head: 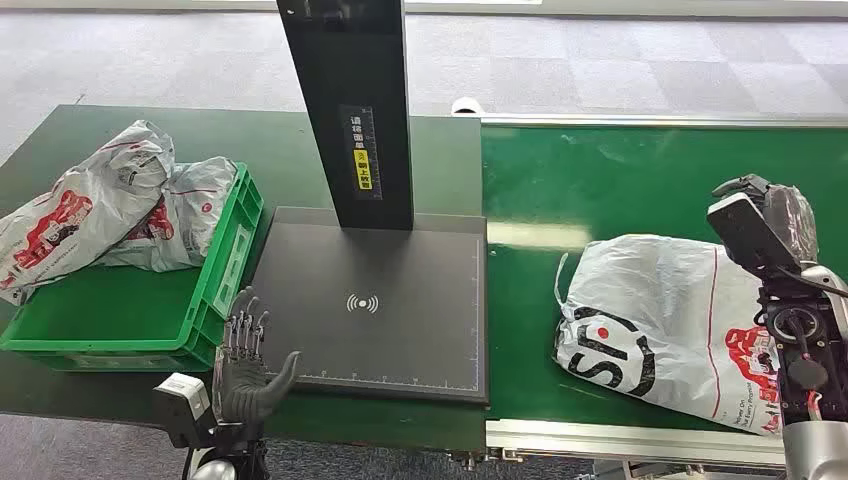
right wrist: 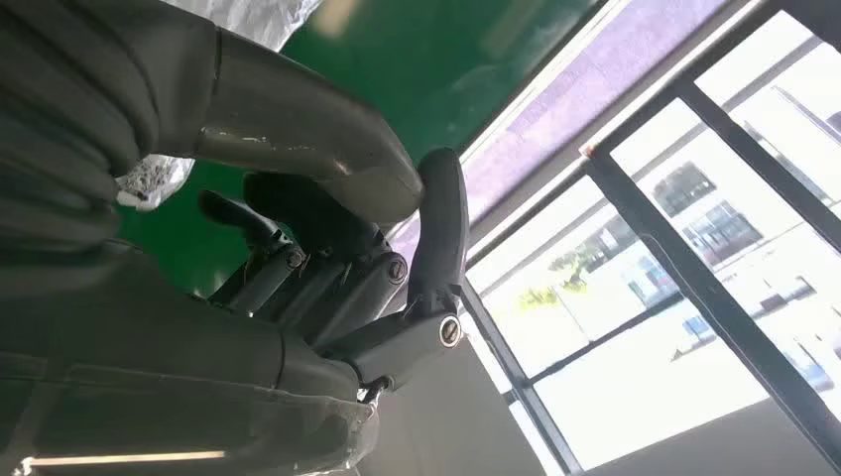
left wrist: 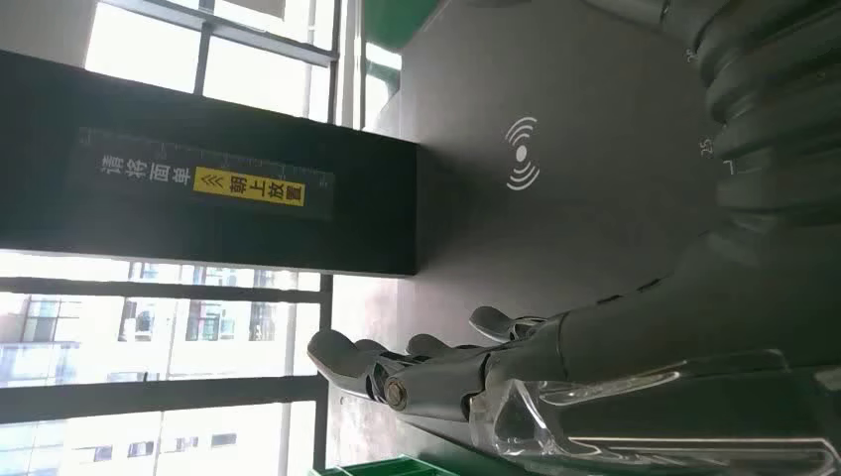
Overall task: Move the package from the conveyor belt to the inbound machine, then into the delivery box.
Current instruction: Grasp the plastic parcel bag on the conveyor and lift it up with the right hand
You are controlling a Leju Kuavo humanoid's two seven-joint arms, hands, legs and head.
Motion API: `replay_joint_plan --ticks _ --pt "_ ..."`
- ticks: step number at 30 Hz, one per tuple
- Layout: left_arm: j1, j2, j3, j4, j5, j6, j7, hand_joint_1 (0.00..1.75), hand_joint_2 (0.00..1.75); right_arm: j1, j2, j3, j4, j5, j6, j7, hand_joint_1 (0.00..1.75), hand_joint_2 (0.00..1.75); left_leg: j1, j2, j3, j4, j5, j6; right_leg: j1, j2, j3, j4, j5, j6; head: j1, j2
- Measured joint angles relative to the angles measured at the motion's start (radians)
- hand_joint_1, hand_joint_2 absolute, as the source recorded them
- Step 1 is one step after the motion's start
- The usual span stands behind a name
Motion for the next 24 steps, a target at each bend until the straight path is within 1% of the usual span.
replay_joint_plan --ticks 3,7,10,12,16,24 --pt "-0.008 0.0 0.0 0.004 0.0 -0.007 -0.004 0.0 1.75 0.033 0.0 -0.021 -0.063 0.021 -0.028 0.0 0.0 1.75 0.0 0.0 0.0 0.0 0.0 0.0 0.0 0.001 0.0 0.0 0.0 0.0 0.0 0.0" --pt "-0.018 0.0 -0.002 0.009 0.0 -0.012 -0.005 0.0 1.75 0.079 -0.011 -0.041 -0.142 0.15 -0.113 0.027 0.0 1.75 0.0 0.001 0.0 0.0 0.0 0.0 0.0 0.001 0.0 0.0 0.001 0.0 0.0 0.0" --pt "-0.018 0.0 -0.002 0.009 0.0 -0.013 -0.005 0.0 1.75 0.099 -0.02 -0.042 -0.165 0.204 -0.128 0.046 0.0 1.75 0.0 0.001 0.001 0.001 0.0 0.0 0.0 0.001 0.0 0.0 0.001 0.0 0.0 0.0" --pt "-0.018 0.0 -0.003 0.009 0.001 -0.017 -0.005 0.0 1.75 0.106 -0.027 -0.04 -0.164 0.251 -0.119 0.068 0.0 1.75 0.0 0.001 0.001 0.001 0.0 0.0 0.0 0.001 0.0 0.0 0.001 0.0 0.0 0.0" --pt "-0.022 0.0 -0.011 0.015 0.002 -0.027 -0.004 0.0 1.75 0.101 -0.041 -0.024 -0.089 0.332 -0.093 0.1 0.0 1.75 0.0 0.001 0.001 0.001 0.0 0.0 0.0 0.001 0.0 0.0 0.001 0.0 0.0 0.0" --pt "-0.033 0.0 -0.02 0.025 0.009 -0.032 -0.004 0.0 1.75 0.054 -0.046 0.017 0.095 0.376 -0.08 0.109 0.0 1.75 0.0 0.001 0.0 0.001 0.0 0.0 0.0 0.001 0.0 0.0 0.001 0.0 0.0 0.0"
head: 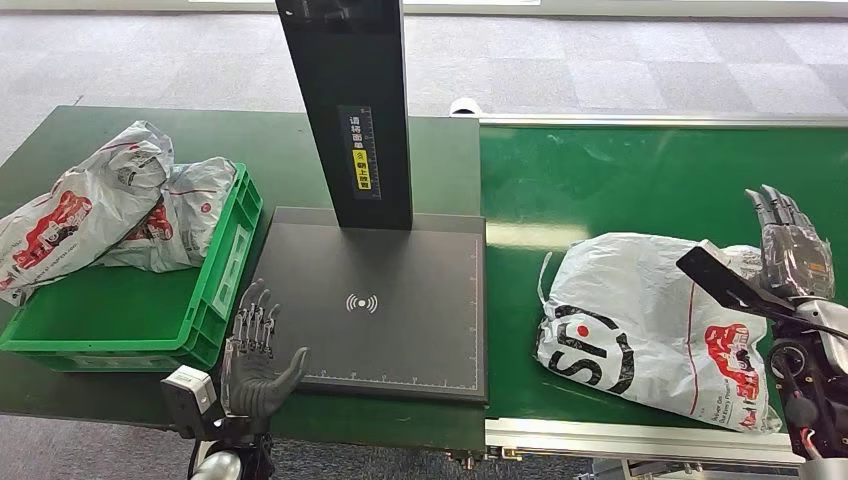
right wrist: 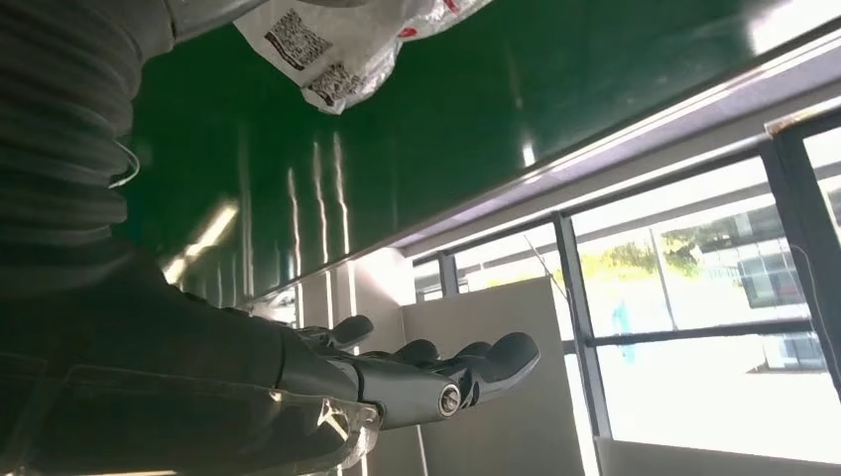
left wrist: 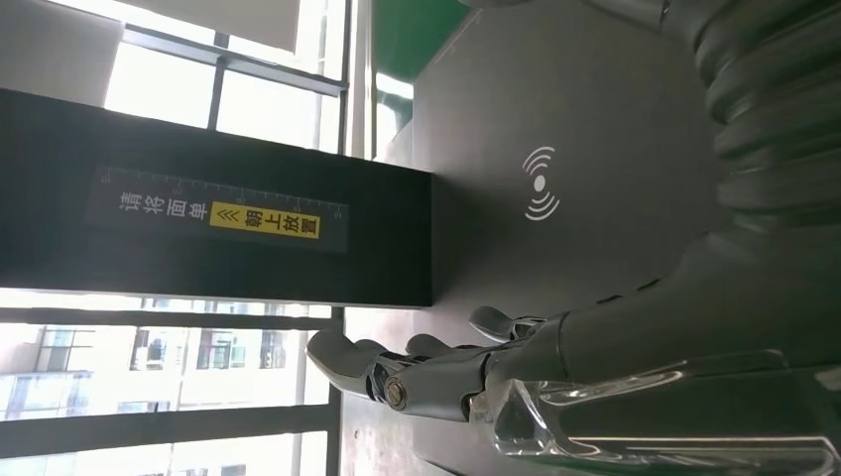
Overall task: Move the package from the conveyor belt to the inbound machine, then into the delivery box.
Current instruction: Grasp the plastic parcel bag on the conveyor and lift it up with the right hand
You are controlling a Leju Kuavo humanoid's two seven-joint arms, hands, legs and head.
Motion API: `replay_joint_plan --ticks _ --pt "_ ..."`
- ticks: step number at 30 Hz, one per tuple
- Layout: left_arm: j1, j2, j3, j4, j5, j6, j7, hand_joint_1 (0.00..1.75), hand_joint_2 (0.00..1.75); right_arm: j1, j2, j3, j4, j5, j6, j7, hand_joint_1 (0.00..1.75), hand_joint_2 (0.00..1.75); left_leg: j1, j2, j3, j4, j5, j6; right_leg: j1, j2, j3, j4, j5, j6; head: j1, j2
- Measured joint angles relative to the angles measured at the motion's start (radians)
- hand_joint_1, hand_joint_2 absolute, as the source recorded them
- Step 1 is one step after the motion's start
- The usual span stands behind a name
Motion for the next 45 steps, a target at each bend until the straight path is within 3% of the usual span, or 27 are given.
replay_joint_plan --ticks 7,16,26,45 --pt "-0.013 0.0 -0.012 0.012 0.009 -0.005 0.0 0.0 1.75 -0.098 0.032 0.056 0.288 0.003 0.073 0.013 0.0 1.75 0.0 0.0 0.0 0.0 0.0 0.0 0.0 0.0 0.0 0.0 0.0 0.0 0.0 0.0" --pt "-0.024 0.001 -0.023 0.026 0.013 -0.01 0.001 0.0 1.75 -0.14 0.075 0.076 0.461 -0.01 0.134 0.043 0.0 1.75 0.0 0.0 0.0 0.0 0.0 0.0 0.0 0.0 0.0 0.0 0.0 0.0 0.0 0.0" --pt "-0.023 0.003 -0.024 0.023 0.015 -0.002 0.01 0.0 1.75 -0.138 0.108 0.081 0.524 -0.03 0.158 0.065 0.0 1.75 0.0 0.0 0.0 0.0 0.0 0.0 0.0 0.0 0.0 0.0 0.0 0.0 0.0 0.0" --pt "-0.012 0.007 -0.023 0.015 0.006 -0.001 0.014 0.0 1.75 -0.129 0.111 0.073 0.55 -0.069 0.19 0.053 0.0 1.75 0.0 0.0 0.0 0.0 0.0 0.0 0.0 0.0 -0.001 0.0 0.0 0.0 0.0 0.0"
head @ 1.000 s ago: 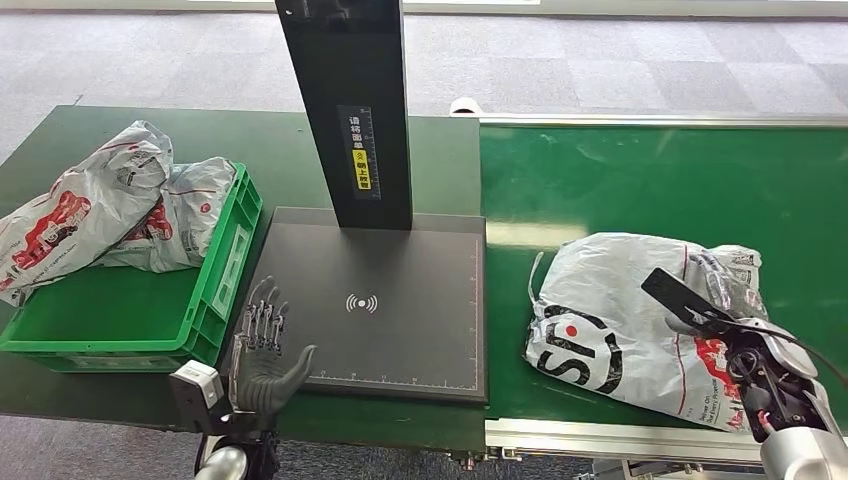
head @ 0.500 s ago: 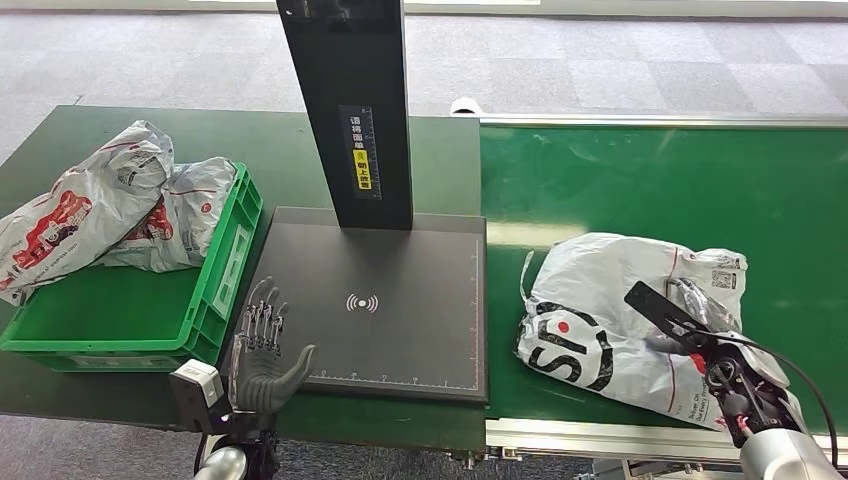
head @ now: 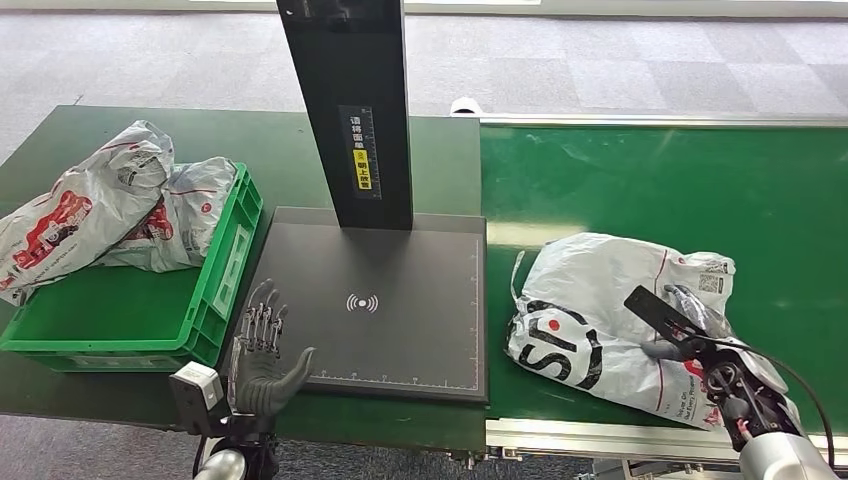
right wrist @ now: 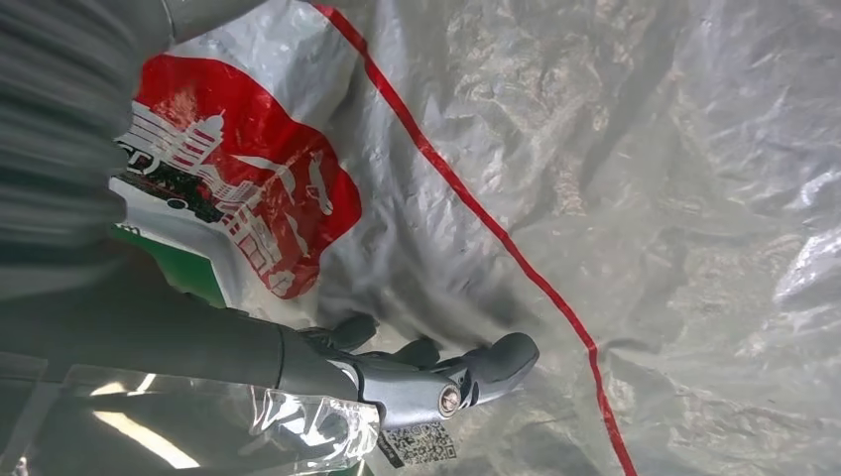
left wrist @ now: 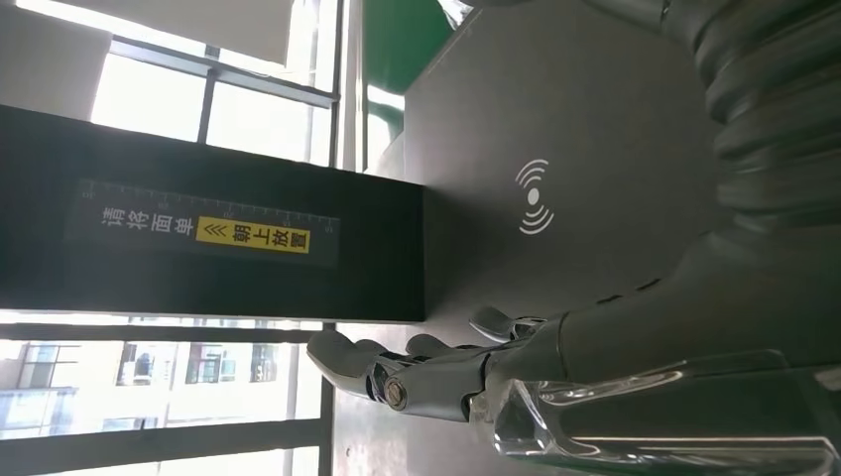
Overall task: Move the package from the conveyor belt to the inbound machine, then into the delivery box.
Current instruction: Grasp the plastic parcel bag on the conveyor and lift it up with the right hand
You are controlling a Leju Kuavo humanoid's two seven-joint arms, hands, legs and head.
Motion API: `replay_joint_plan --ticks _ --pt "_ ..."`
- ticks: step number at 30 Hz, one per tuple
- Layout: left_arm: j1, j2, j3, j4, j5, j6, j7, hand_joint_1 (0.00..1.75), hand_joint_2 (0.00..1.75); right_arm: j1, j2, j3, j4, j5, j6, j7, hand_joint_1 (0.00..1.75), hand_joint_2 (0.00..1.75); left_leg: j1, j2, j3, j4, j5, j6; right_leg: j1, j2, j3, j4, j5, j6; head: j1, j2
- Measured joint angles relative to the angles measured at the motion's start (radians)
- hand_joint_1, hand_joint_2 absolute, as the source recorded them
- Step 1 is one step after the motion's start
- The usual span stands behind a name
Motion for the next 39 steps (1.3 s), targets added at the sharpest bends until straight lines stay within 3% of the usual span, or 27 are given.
replay_joint_plan --ticks 6,10,25,39 --pt "-0.001 0.008 0.0 0.0 -0.004 0.0 0.0 0.0 1.75 0.017 -0.019 -0.023 0.009 -0.018 0.013 0.014 0.0 1.75 0.0 0.0 0.0 0.0 0.0 0.0 0.0 0.0 0.0 0.0 0.0 0.0 0.0 0.0" --pt "-0.004 0.012 0.0 0.0 -0.005 0.002 -0.001 0.0 1.75 0.027 -0.034 -0.035 0.012 -0.02 0.023 0.021 1.75 1.75 0.0 0.0 0.0 0.0 0.0 0.0 0.0 0.0 0.0 0.0 0.0 0.0 0.0 0.0" --pt "-0.007 0.014 0.0 -0.012 -0.013 0.021 -0.007 0.0 1.75 0.027 -0.068 -0.055 0.016 -0.031 0.049 -0.015 1.75 1.75 0.0 0.0 0.0 0.0 0.0 0.0 0.0 0.0 0.0 0.0 0.0 0.0 0.0 0.0" --pt "-0.029 0.011 0.0 -0.008 -0.013 0.021 -0.007 0.0 1.75 0.023 -0.06 -0.055 0.009 -0.03 -0.02 -0.086 1.75 1.75 0.0 0.0 0.0 0.0 0.0 0.0 0.0 0.0 0.001 0.0 0.0 0.0 0.0 0.0"
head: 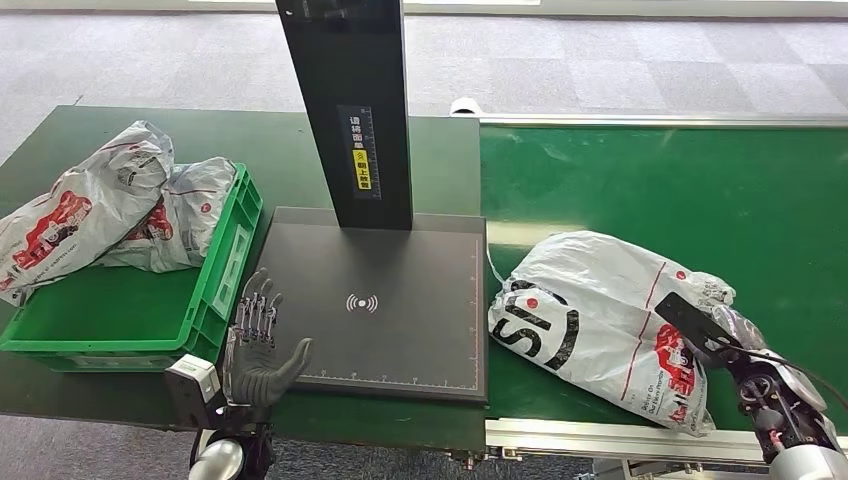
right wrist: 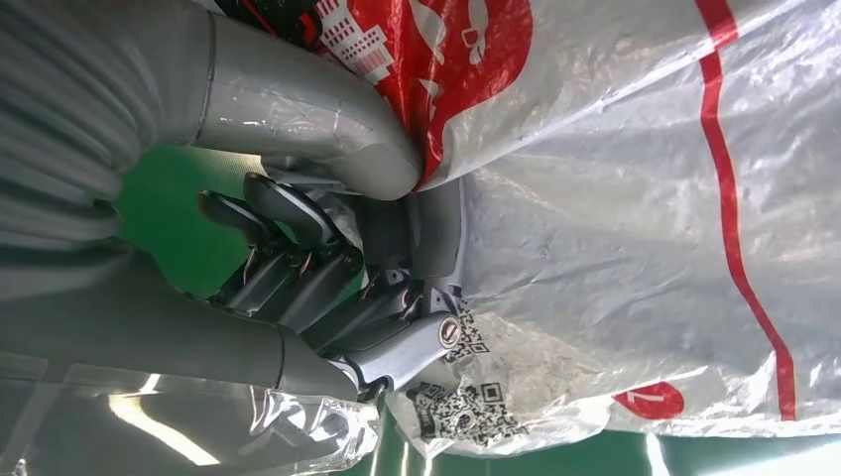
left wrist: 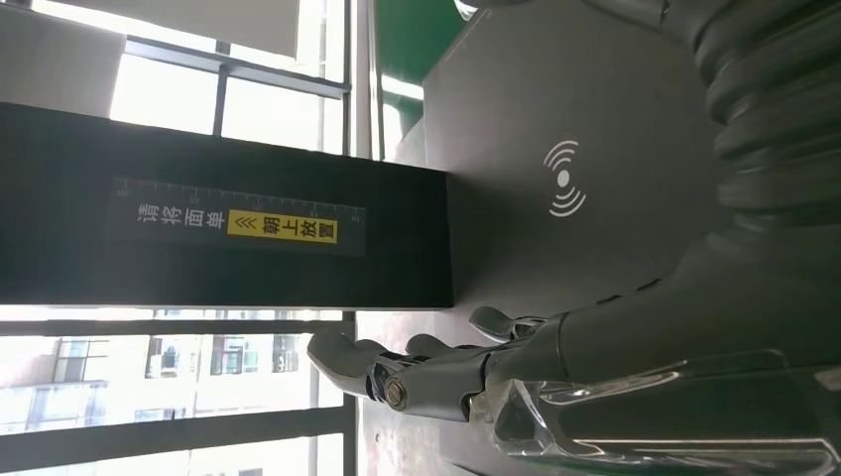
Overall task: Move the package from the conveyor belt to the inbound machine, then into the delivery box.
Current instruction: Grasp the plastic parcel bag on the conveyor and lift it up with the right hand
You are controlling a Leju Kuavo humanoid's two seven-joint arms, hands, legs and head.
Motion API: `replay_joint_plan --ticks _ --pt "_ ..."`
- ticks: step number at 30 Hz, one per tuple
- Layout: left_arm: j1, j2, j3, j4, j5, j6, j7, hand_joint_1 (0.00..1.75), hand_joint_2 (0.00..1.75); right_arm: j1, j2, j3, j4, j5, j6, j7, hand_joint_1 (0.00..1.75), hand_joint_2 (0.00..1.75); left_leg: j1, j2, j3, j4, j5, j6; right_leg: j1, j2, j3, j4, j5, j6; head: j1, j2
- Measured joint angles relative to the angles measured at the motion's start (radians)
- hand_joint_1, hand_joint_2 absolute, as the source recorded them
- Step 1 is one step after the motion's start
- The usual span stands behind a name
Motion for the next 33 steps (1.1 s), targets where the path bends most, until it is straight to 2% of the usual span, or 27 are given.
replay_joint_plan --ticks 6,14,16,20,23,30,33 --pt "0.003 0.0 0.0 -0.001 -0.003 0.0 -0.001 0.0 1.75 -0.018 0.019 -0.002 -0.052 -0.029 -0.081 -0.091 1.75 1.75 0.0 0.0 0.0 0.0 0.0 0.0 0.0 0.0 0.0 0.0 0.0 0.0 0.0 0.0" --pt "0.007 -0.006 0.009 -0.012 -0.019 0.0 -0.004 0.0 1.75 -0.013 0.047 -0.02 -0.265 -0.165 -0.044 -0.194 1.75 1.75 0.0 0.0 0.0 0.0 0.0 0.0 0.0 0.0 0.0 0.0 0.0 0.0 0.0 0.0" --pt "0.006 -0.007 0.012 -0.015 -0.025 0.0 -0.007 0.0 1.75 0.006 0.055 -0.021 -0.37 -0.222 -0.026 -0.22 1.75 1.75 0.0 0.0 0.0 0.0 0.0 0.0 0.0 0.0 -0.001 0.0 0.0 0.0 0.0 0.0" --pt "-0.005 -0.011 0.022 -0.02 -0.037 0.0 -0.009 0.0 1.75 0.035 0.07 -0.002 -0.644 -0.31 -0.003 -0.179 1.75 1.75 0.0 0.0 -0.001 0.0 0.0 0.0 0.0 0.0 -0.002 0.0 0.0 0.0 0.0 0.0" --pt "-0.011 -0.015 0.026 -0.023 -0.04 0.0 -0.009 0.0 1.75 0.041 0.076 0.014 -0.778 -0.324 -0.001 -0.156 1.75 1.75 0.0 0.0 0.0 0.0 0.0 0.0 0.0 0.0 -0.001 0.0 0.0 0.0 0.0 0.0" --pt "-0.012 -0.018 0.029 -0.027 -0.042 -0.001 -0.01 0.0 1.75 0.055 0.082 0.031 -0.901 -0.34 -0.012 -0.163 1.75 1.75 0.0 0.0 -0.001 0.0 0.0 0.0 0.0 0.0 -0.001 0.0 0.0 0.0 0.0 0.0" --pt "-0.019 -0.025 0.034 -0.028 -0.051 -0.006 -0.009 0.0 1.75 0.042 0.103 0.046 -0.947 -0.36 0.011 -0.142 1.75 1.75 0.0 0.001 -0.001 0.0 0.0 0.0 0.0 0.001 -0.001 0.0 0.0 0.0 0.0 0.0"
